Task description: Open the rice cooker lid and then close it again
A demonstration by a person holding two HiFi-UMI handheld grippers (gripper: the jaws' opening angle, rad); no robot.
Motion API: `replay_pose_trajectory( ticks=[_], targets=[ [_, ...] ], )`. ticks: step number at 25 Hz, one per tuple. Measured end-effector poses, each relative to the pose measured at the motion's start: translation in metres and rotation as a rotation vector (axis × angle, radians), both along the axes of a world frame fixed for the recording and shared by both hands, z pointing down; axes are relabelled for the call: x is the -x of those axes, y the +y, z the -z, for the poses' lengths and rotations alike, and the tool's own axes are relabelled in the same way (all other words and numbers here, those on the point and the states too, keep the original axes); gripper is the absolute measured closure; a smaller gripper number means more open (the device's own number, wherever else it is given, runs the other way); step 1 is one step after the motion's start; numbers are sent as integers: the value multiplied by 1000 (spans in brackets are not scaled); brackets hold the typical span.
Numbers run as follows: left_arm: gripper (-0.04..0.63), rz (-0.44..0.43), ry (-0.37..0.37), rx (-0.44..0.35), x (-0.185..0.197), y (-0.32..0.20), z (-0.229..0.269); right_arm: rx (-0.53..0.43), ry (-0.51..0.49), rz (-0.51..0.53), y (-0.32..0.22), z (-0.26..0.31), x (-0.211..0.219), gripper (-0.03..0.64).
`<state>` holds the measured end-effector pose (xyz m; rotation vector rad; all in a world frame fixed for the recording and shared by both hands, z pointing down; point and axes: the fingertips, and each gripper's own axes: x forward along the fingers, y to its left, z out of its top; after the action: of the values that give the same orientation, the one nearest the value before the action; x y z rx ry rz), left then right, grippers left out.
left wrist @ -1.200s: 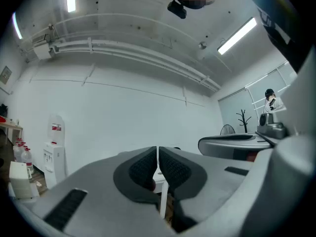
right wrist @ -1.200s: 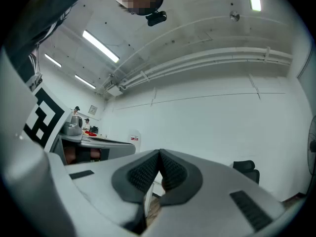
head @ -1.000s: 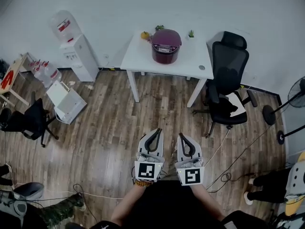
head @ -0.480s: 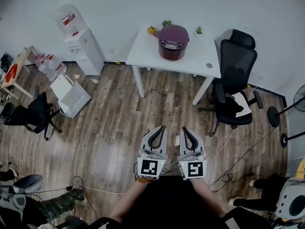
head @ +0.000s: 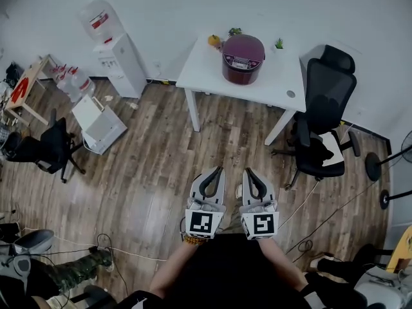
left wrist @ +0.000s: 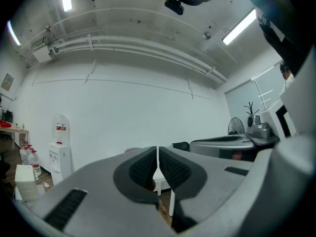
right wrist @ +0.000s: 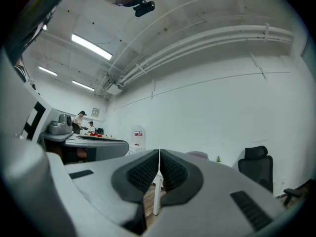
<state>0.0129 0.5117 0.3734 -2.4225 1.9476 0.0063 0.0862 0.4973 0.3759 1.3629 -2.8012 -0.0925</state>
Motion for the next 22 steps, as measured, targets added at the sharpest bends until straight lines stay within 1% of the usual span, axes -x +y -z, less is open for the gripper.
replay_pose_trajectory(
  ticks=[5, 8, 12, 17, 22],
  targets=[
    [562, 25, 33, -8, 6, -23, 0, -1, 18, 36, -22, 2, 10, 588],
    [561, 24, 32, -12, 6, -37, 2, -1, 18, 43, -35, 3, 12, 588],
    [561, 26, 46, -10, 4, -56, 0, -5, -3, 42, -53, 5, 12, 588],
    [561, 6, 14, 20, -5, -82, -6, 6, 22, 42, -78, -1, 5, 588],
    [562, -5, 27, 8, -9, -112, -4, 1, 11, 29, -108, 1, 0, 588]
  ],
)
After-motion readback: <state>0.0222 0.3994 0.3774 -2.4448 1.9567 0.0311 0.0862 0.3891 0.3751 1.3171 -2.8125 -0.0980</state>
